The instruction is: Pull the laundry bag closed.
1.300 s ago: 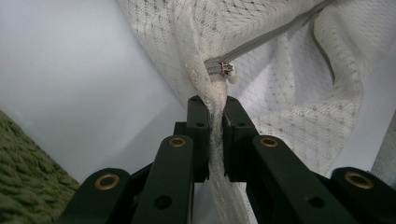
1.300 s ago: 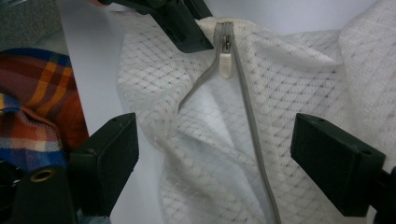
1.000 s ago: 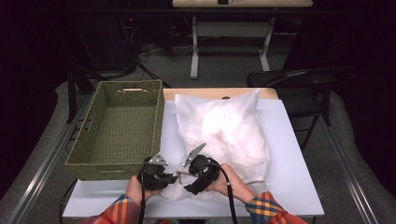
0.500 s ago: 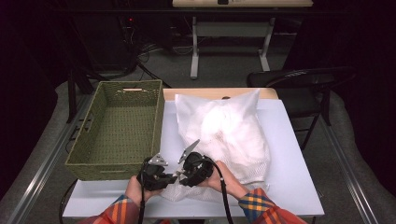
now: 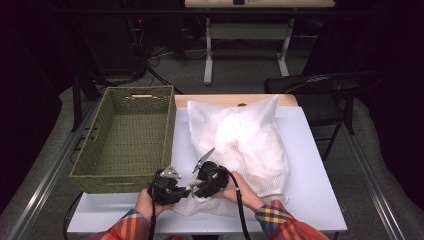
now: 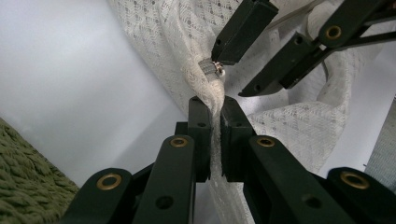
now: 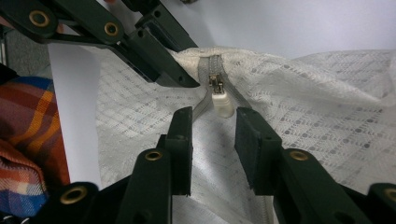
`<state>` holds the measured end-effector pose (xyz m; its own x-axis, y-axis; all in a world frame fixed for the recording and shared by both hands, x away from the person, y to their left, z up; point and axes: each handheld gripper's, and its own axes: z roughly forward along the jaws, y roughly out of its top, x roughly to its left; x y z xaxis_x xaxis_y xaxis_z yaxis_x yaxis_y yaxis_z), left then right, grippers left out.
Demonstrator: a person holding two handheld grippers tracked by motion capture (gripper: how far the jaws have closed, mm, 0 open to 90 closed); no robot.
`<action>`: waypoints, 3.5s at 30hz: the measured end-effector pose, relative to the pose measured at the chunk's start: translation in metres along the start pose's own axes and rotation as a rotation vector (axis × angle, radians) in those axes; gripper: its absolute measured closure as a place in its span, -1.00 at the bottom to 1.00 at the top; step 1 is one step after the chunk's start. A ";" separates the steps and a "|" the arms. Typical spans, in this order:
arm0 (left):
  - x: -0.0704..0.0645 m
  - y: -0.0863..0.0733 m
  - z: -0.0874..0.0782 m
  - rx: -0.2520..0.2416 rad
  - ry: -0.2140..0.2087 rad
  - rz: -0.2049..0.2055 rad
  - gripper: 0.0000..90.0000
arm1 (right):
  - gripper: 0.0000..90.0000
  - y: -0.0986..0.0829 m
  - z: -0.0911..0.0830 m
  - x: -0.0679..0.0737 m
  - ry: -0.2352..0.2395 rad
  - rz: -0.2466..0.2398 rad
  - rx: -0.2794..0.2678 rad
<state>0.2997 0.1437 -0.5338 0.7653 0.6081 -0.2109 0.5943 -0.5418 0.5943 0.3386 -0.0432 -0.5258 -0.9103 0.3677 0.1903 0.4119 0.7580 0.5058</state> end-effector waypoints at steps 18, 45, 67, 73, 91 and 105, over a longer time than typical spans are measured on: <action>0.000 -0.004 0.000 0.011 -0.004 0.004 0.86 | 0.54 0.001 0.005 -0.001 0.039 -0.018 -0.006; 0.000 -0.003 -0.002 0.042 -0.014 -0.001 0.49 | 0.88 0.003 0.010 0.003 0.018 0.001 -0.010; 0.003 -0.006 -0.007 0.013 0.005 -0.020 0.94 | 0.59 0.005 0.018 0.007 -0.014 -0.055 0.024; 0.003 -0.008 -0.009 0.013 0.000 -0.025 0.94 | 0.54 0.006 0.020 0.006 -0.036 -0.065 0.018; 0.006 -0.011 -0.006 0.032 0.006 -0.043 0.93 | 0.63 0.009 0.016 0.008 0.060 -0.076 -0.011; 0.005 -0.009 -0.006 0.042 0.002 -0.033 0.73 | 0.85 0.011 0.016 0.010 0.005 -0.010 0.011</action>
<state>0.2967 0.1558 -0.5355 0.7449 0.6272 -0.2277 0.6288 -0.5456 0.5541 0.3343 -0.0224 -0.5319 -0.9146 0.3574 0.1890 0.4030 0.7673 0.4988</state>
